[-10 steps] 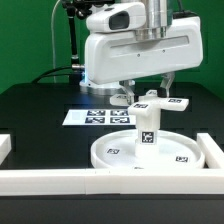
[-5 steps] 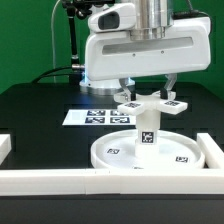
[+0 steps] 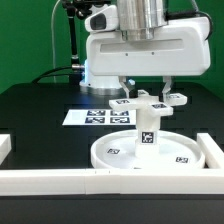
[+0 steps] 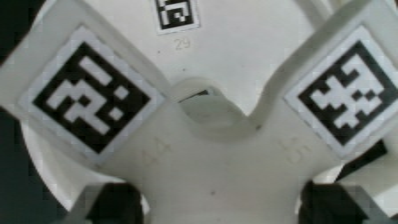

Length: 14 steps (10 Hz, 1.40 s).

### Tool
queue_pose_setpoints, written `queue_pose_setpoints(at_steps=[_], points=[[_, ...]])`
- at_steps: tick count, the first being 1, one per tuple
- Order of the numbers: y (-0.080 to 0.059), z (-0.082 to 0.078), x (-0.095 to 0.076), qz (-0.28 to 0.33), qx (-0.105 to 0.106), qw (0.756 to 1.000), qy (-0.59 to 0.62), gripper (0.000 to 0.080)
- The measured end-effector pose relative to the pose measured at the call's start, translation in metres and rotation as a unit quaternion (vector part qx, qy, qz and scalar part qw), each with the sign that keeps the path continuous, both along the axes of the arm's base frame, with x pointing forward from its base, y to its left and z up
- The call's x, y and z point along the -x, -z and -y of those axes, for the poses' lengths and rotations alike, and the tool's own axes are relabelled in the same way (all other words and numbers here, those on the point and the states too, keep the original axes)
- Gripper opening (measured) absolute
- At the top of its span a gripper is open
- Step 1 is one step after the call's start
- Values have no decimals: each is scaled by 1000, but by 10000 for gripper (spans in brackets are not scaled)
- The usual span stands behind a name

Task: Assemble round table

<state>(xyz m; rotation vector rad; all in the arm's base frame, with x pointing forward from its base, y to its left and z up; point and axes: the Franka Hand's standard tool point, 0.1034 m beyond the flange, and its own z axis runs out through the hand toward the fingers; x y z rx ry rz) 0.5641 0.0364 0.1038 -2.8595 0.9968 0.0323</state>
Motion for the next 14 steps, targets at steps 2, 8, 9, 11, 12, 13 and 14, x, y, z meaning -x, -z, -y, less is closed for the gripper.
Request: queue_pose_setpoints(at_steps=[2,8,9,11,12,13,14], points=[[0,0,0,-7,-3,997,79,435],[-1,0,-2,-20,-22,961,273,435],[0,0,-1,-22,-34,941,335,435],[-1,0,-1,-22,-44,920,388,435],[-1,0,-1,-24,-45,914,402,435],[0,-1,-1,-25,-45,914,402,526],[0,-1,0,-24,-45,917,395,615]])
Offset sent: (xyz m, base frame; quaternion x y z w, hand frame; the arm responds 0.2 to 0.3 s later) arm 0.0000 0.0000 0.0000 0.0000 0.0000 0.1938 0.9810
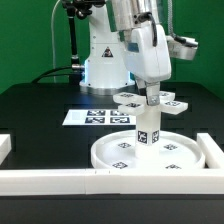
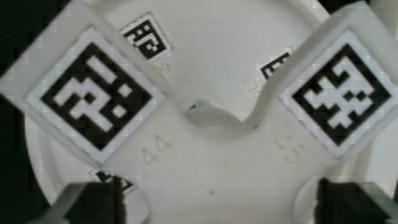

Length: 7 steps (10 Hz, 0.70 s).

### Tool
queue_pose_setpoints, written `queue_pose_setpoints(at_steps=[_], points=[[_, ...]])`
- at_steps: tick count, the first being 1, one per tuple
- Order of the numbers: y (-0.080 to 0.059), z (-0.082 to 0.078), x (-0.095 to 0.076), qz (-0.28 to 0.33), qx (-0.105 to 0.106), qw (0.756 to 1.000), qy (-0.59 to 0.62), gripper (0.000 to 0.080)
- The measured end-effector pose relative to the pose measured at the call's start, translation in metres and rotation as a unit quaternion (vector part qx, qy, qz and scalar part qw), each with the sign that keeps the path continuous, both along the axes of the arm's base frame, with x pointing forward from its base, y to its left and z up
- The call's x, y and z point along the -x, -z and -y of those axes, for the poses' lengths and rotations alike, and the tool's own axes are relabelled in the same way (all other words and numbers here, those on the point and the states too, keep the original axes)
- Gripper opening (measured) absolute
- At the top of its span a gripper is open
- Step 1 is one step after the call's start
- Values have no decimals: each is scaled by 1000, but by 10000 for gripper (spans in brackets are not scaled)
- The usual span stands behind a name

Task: Assemble round table

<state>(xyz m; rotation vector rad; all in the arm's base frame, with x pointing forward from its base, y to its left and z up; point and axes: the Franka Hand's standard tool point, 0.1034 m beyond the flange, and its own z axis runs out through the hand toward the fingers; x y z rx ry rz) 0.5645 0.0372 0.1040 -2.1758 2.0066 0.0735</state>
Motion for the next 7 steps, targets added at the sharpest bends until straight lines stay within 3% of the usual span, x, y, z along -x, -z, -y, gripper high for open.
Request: queue_pose_setpoints(at_steps=[1,3,7], points=[[-6,-1,1,-2,-3,1000,-16,615],[-34,-4,-1,8,-12,999,-31,644],[-25,-4,2,3,-10,999,-32,649]])
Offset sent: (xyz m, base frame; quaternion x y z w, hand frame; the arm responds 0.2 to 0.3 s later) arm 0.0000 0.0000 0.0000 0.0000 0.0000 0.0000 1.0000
